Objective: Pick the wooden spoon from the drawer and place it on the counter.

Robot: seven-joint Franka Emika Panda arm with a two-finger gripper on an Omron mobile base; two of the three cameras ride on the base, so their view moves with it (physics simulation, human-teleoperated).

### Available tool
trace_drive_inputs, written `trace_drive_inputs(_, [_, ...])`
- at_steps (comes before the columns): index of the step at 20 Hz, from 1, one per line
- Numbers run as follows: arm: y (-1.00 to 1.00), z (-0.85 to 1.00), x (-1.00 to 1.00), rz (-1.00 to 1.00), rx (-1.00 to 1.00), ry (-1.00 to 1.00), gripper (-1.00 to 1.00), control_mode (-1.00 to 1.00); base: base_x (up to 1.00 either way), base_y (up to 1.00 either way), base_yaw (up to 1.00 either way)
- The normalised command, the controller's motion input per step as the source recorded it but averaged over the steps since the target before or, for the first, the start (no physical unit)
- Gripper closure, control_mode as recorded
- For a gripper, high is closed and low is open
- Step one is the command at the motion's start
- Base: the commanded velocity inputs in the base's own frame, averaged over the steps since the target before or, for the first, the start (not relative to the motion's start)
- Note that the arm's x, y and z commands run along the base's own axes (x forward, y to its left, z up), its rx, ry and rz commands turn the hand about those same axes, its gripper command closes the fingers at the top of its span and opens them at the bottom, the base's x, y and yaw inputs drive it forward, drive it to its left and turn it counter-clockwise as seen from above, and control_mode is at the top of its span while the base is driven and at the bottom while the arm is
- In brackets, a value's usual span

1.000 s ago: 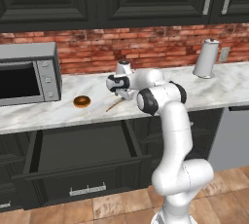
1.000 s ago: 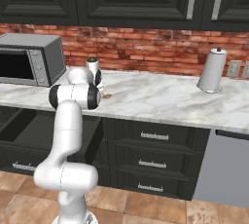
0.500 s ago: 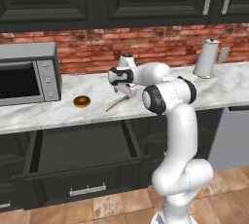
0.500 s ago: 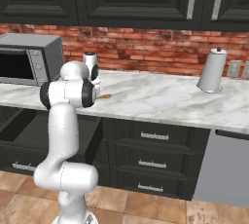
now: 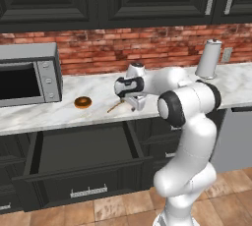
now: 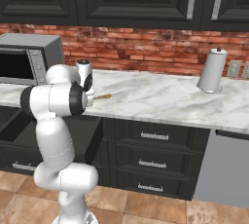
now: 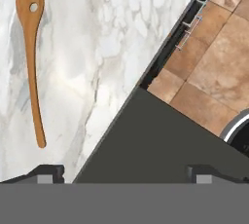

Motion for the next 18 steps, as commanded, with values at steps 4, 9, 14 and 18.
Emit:
trace_drive_inputs(4, [0.0,0.0,-1.0,-0.05,0.08,-0.06,-1.0,-1.0,0.0,0.0,0.0])
trace_drive_inputs(9, [0.0,0.0,-1.0,-0.04,0.11,-0.03,-1.0,-1.0,0.0,0.0,0.0])
trace_drive_inputs(14, [0.0,0.0,-1.0,-0.03,0.13,0.0,-1.0,-1.0,0.0,0.0,0.0])
trace_drive_inputs(18, [0.0,0.0,-0.95,-0.08,0.11,0.0,-1.0,-1.0,0.0,0.0,0.0])
